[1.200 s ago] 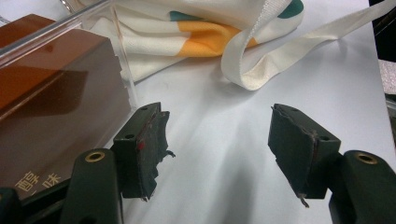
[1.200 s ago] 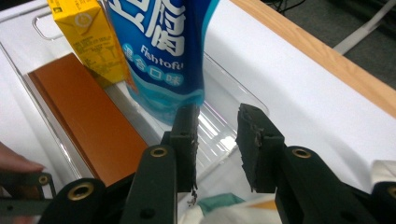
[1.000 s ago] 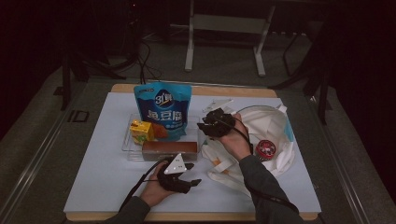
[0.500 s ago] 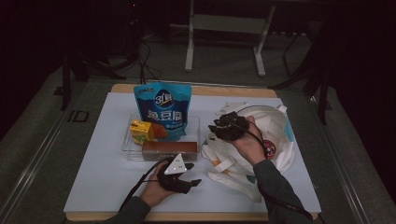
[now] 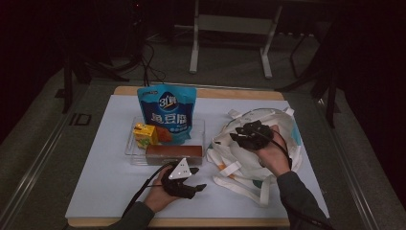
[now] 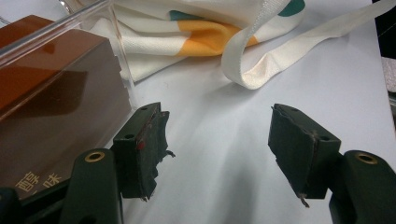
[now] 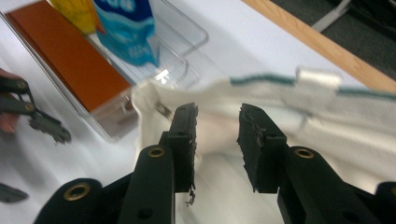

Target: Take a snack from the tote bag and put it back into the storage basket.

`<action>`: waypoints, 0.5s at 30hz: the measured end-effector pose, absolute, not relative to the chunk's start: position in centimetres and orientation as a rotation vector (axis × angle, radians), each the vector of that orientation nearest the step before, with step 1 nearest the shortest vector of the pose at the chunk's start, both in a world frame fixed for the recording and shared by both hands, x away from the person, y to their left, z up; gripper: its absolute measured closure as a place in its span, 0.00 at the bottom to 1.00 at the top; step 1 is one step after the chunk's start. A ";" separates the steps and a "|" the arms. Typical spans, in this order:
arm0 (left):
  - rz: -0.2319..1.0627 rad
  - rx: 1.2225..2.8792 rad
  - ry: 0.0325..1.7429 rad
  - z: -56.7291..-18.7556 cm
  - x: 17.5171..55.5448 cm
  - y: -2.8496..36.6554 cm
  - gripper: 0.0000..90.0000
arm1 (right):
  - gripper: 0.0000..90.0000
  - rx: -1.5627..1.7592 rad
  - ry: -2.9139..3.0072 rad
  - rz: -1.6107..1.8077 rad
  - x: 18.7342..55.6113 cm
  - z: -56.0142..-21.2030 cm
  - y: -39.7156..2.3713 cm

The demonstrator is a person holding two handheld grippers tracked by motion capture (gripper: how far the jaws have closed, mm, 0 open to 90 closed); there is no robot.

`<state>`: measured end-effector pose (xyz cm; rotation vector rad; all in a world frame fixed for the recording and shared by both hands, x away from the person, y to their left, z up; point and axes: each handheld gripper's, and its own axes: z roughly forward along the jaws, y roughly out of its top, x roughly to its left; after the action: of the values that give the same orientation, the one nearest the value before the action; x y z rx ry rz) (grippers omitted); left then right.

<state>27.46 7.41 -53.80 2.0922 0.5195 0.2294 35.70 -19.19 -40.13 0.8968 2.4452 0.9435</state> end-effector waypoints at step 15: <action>0.232 2.093 0.520 -53.8 27.4 7.4 0.40 | 0.80 0.992 2.436 0.879 34.4 -41.9 -24.1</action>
<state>27.45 7.40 -53.80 2.0934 0.5198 0.2323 34.39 -24.07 -41.94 0.9923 2.4364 0.8789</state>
